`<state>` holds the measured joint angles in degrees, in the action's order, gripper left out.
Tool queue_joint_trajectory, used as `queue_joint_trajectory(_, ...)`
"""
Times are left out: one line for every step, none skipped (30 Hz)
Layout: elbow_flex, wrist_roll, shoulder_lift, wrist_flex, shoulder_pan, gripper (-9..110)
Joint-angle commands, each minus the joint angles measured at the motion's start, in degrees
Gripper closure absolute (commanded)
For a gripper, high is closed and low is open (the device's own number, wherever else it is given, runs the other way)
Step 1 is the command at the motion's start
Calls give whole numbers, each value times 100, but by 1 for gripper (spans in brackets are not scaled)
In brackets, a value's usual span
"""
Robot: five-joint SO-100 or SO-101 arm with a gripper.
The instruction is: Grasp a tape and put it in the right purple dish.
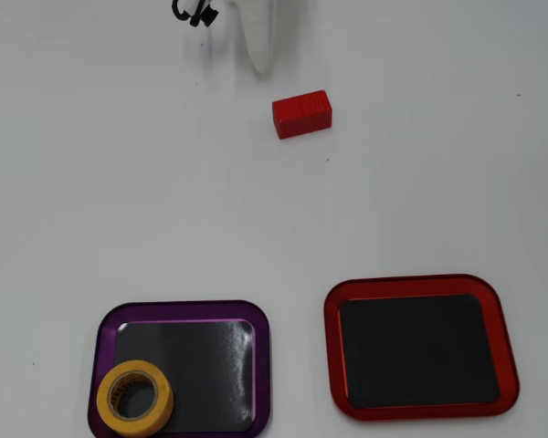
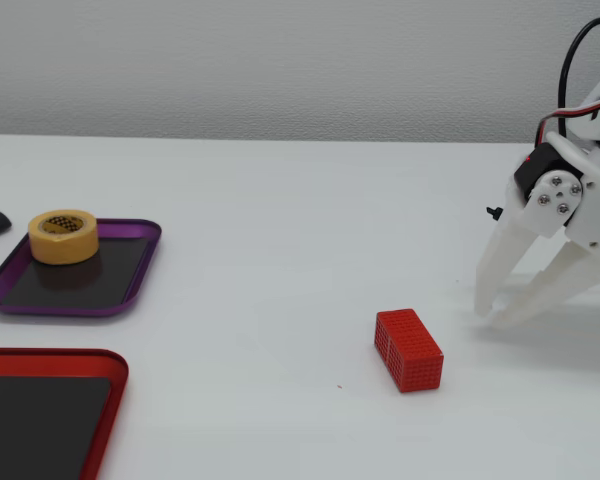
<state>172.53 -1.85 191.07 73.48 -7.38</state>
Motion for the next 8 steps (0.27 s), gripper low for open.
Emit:
queue_joint_trajectory(35, 18, 545, 44, -53, 102)
queue_joint_trajectory(35, 18, 545, 44, -53, 102)
queue_joint_trajectory(35, 0, 545, 44, -53, 102)
queue_joint_trajectory(35, 0, 545, 44, -53, 102)
queue_joint_trajectory(35, 0, 545, 44, -53, 102)
queue_joint_trajectory(35, 0, 545, 44, -53, 102)
queue_joint_trajectory(35, 0, 545, 44, -53, 102)
queue_joint_trajectory(35, 0, 545, 44, -53, 102)
